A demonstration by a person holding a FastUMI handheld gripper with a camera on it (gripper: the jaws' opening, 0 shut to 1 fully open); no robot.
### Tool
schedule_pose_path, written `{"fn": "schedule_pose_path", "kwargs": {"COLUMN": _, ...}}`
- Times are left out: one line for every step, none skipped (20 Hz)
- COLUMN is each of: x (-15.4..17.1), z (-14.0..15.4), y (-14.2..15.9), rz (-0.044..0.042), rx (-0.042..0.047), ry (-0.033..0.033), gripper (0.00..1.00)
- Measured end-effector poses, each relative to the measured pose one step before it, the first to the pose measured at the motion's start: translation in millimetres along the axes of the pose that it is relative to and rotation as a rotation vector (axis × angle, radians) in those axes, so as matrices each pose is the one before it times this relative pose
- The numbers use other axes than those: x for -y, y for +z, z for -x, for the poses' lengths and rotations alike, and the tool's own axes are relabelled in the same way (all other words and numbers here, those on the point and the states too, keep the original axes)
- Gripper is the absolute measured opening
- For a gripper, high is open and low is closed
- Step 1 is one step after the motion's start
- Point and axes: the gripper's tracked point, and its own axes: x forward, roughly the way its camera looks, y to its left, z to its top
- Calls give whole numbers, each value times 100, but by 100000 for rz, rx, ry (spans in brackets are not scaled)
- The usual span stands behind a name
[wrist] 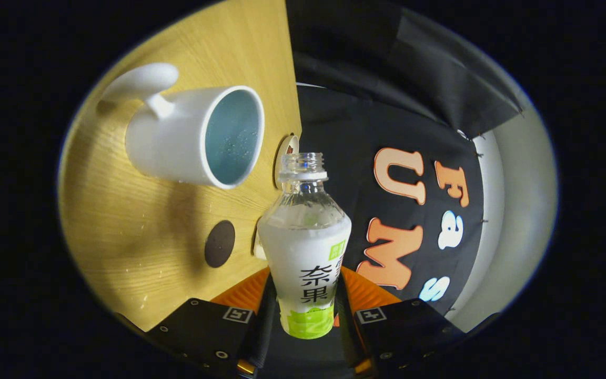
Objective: Take the bottle from table, then pour the juice into the cup, finally place the bottle on the coaster
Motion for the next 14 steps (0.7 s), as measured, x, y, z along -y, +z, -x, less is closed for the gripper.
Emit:
{"fn": "schedule_pose_path", "kwargs": {"x": -307, "z": -612, "y": -159, "rz": -7309, "rx": -109, "ry": 2926, "gripper": 57}}
{"fn": "schedule_pose_path", "kwargs": {"x": -408, "z": -293, "y": -41, "rz": -7053, "rx": -171, "ry": 1706, "gripper": 57}}
{"fn": "schedule_pose_path", "kwargs": {"x": -338, "z": -455, "y": -160, "rz": -7257, "rx": -557, "ry": 1538, "gripper": 57}}
{"fn": "schedule_pose_path", "kwargs": {"x": -466, "z": -286, "y": -253, "rz": -7992, "rx": -644, "ry": 1395, "gripper": 57}}
{"fn": "schedule_pose_path", "kwargs": {"x": -151, "z": -570, "y": -446, "rz": -7900, "rx": -1094, "ry": 904, "gripper": 57}}
{"fn": "schedule_pose_path", "kwargs": {"x": 113, "z": -449, "y": -399, "rz": -7546, "rx": -736, "ry": -400, "gripper": 57}}
{"fn": "schedule_pose_path", "kwargs": {"x": 667, "z": -572, "y": -325, "rz": -7489, "rx": -189, "ry": -1682, "gripper": 57}}
{"fn": "schedule_pose_path", "kwargs": {"x": 978, "z": -648, "y": -147, "rz": -8185, "rx": -50, "ry": -1651, "gripper": 57}}
{"fn": "schedule_pose_path", "kwargs": {"x": 928, "z": -1050, "y": 0, "rz": -8464, "rx": 534, "ry": -359, "gripper": 57}}
{"fn": "schedule_pose_path", "kwargs": {"x": 1093, "z": -998, "y": 83, "rz": -8019, "rx": 527, "ry": -1421, "gripper": 57}}
{"fn": "schedule_pose_path", "kwargs": {"x": 989, "z": -863, "y": 323, "rz": -7830, "rx": 673, "ry": -84, "gripper": 57}}
{"fn": "schedule_pose_path", "kwargs": {"x": 763, "z": -766, "y": 198, "rz": -7820, "rx": 507, "ry": -559, "gripper": 57}}
{"fn": "schedule_pose_path", "kwargs": {"x": 1014, "z": -450, "y": 116, "rz": -6991, "rx": 611, "ry": -704, "gripper": 57}}
{"fn": "schedule_pose_path", "kwargs": {"x": 634, "z": -400, "y": 250, "rz": -7167, "rx": 1035, "ry": -71, "gripper": 57}}
